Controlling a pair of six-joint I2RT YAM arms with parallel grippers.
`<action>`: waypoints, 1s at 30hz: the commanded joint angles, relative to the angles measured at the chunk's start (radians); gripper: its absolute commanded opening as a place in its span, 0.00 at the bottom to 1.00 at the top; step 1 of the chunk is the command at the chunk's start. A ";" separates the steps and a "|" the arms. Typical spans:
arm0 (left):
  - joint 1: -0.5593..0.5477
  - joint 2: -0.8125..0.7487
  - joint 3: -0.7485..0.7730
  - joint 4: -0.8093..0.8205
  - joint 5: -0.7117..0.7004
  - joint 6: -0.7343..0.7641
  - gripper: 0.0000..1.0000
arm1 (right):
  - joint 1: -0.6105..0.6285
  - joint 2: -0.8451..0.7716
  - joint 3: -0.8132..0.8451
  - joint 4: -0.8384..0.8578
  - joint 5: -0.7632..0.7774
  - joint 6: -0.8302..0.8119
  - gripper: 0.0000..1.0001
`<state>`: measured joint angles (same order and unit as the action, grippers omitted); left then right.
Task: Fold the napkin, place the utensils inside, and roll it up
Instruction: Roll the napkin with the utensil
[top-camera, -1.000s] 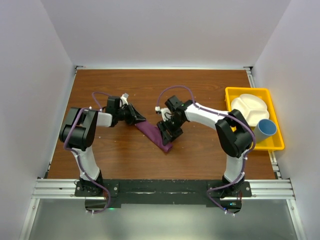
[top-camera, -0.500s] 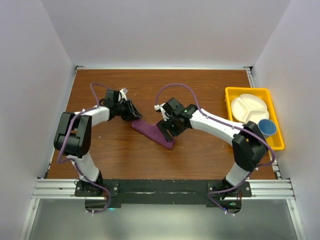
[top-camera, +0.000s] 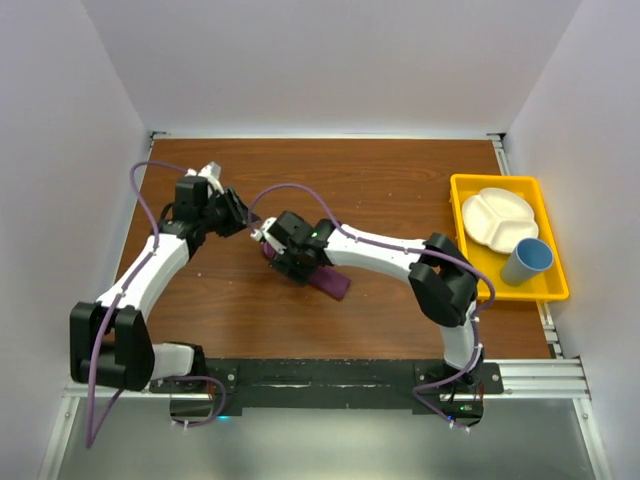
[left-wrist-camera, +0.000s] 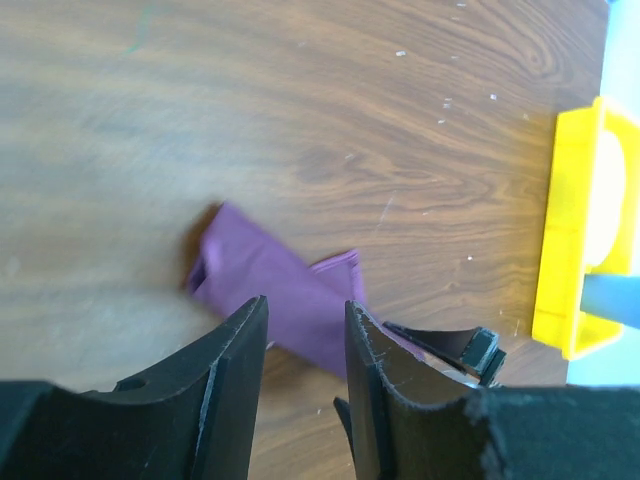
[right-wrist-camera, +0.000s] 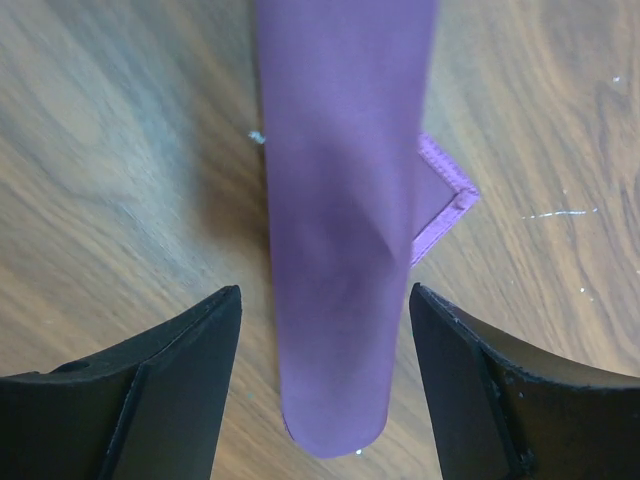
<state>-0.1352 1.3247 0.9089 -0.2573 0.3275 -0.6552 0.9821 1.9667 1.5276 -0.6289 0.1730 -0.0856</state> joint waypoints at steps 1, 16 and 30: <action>0.028 -0.070 -0.086 -0.030 -0.038 -0.032 0.42 | 0.058 -0.003 0.036 -0.028 0.155 -0.078 0.71; 0.045 -0.030 -0.107 0.023 0.024 -0.070 0.42 | 0.122 0.032 -0.100 0.084 0.272 -0.112 0.74; 0.068 0.001 -0.088 0.023 0.045 -0.055 0.42 | 0.090 0.127 -0.101 0.152 0.307 -0.143 0.72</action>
<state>-0.0792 1.3128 0.7815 -0.2703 0.3431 -0.7147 1.0992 2.0304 1.4204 -0.5144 0.4679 -0.2214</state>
